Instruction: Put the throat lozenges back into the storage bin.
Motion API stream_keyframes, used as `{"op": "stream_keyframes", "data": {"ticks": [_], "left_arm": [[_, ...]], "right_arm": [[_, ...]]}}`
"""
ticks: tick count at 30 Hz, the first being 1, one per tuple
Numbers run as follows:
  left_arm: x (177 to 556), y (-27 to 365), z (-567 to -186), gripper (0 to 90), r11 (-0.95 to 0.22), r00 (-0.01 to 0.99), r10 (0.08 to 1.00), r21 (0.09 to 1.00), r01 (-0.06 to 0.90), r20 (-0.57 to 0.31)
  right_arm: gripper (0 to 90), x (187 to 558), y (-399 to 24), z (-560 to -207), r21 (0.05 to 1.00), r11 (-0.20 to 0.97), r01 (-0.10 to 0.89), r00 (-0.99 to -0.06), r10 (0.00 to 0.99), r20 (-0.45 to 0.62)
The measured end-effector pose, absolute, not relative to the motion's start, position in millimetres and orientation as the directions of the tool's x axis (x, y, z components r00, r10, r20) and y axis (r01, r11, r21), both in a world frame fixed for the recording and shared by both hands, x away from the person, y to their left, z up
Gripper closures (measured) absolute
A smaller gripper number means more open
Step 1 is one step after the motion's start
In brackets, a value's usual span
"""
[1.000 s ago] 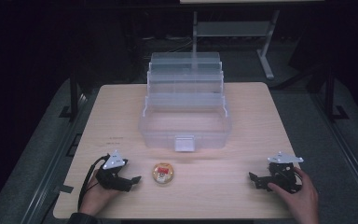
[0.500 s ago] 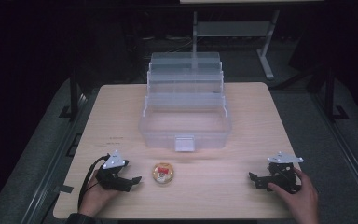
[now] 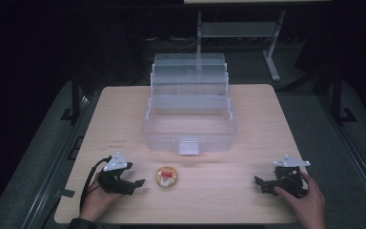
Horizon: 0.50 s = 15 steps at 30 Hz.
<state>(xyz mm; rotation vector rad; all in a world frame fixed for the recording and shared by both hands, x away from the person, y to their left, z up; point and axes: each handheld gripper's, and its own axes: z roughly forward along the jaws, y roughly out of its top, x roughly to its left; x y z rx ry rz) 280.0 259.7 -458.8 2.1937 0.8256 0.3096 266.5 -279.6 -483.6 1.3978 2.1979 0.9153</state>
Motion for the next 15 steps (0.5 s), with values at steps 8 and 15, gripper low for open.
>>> {"op": "stream_keyframes", "data": {"ticks": [8, 15], "left_arm": [[281, 254, -452, 17.8, -0.507, 0.766, 0.642, 0.729, 0.460, -0.037], [282, 248, -447, 20.0, -0.507, 0.772, 0.634, 0.733, 0.453, -0.038]], "right_arm": [[0.0, 266, -280, -484, 0.697, 0.293, 0.654, -0.434, 0.900, 0.028], [0.0, 266, -280, -484, 0.697, 0.294, 0.654, -0.434, 0.900, 0.028]]}}
